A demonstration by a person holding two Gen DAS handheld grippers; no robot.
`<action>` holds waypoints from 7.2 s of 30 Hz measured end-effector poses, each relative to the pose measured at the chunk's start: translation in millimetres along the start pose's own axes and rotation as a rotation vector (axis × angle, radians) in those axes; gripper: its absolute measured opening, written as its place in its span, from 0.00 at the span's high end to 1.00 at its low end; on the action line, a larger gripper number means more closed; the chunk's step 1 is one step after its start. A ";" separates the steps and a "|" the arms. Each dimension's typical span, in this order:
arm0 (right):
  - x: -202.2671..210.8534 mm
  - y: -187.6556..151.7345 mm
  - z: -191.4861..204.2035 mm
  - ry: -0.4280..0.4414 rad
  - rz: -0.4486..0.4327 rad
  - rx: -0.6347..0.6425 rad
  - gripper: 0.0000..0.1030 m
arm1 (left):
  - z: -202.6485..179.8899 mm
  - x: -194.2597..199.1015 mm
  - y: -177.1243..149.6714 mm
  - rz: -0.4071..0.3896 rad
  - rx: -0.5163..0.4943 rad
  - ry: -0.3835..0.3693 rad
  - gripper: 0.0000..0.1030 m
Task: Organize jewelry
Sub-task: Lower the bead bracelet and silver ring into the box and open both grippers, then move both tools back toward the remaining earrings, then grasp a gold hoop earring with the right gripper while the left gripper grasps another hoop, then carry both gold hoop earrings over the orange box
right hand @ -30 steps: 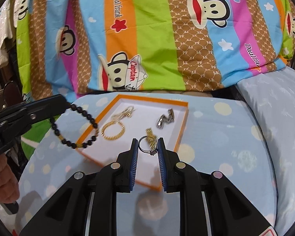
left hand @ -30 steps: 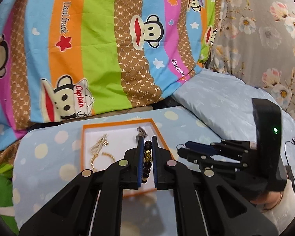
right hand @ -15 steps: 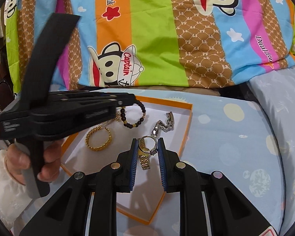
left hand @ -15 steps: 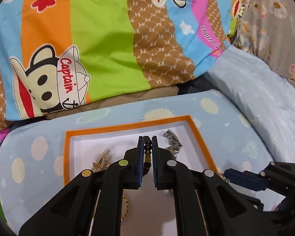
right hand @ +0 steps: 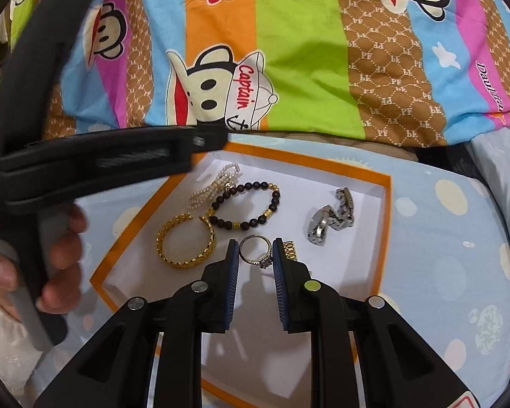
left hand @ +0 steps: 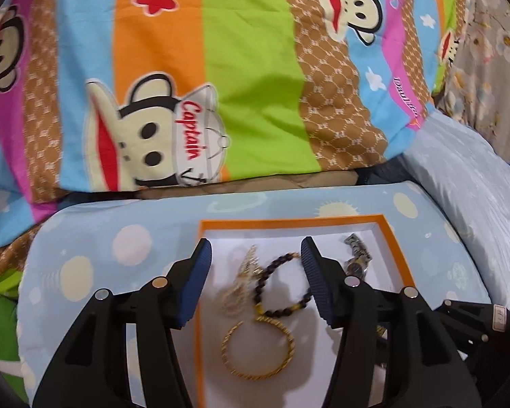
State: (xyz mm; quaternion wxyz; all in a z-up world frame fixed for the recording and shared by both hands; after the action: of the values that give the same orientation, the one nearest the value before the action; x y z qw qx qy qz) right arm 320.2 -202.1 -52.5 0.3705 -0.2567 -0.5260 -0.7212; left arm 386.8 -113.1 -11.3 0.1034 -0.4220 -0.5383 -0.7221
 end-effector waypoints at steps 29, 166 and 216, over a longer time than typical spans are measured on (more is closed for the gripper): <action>166.4 -100.4 -48.6 -0.050 -0.215 -0.117 0.74 | -23.4 125.8 -161.0 -0.002 0.006 0.028 0.36; 168.4 -239.6 -35.5 -0.091 -0.084 -0.140 0.83 | -86.7 147.7 -226.6 0.033 -0.036 -0.007 0.84; 54.8 -24.7 -18.2 -0.075 -0.163 -0.134 0.83 | -42.4 49.1 -71.3 -0.025 0.044 0.130 0.84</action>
State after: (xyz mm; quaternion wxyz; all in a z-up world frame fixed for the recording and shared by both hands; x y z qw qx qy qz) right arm 268.2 -229.6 -30.6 0.2726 -0.2638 -0.5092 -0.7725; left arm 292.1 -106.3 -27.8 0.1384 -0.3649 -0.5513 -0.7374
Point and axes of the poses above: each gripper's, at about its wrist camera, not at the fingertips, and x roughly against the way its jaws point, z to its left, y to its top, the point moved 7 cm from there along -x, roughly the way its jaws point, and after that the axes turned 13 degrees about -x, right-handed, at the moved point
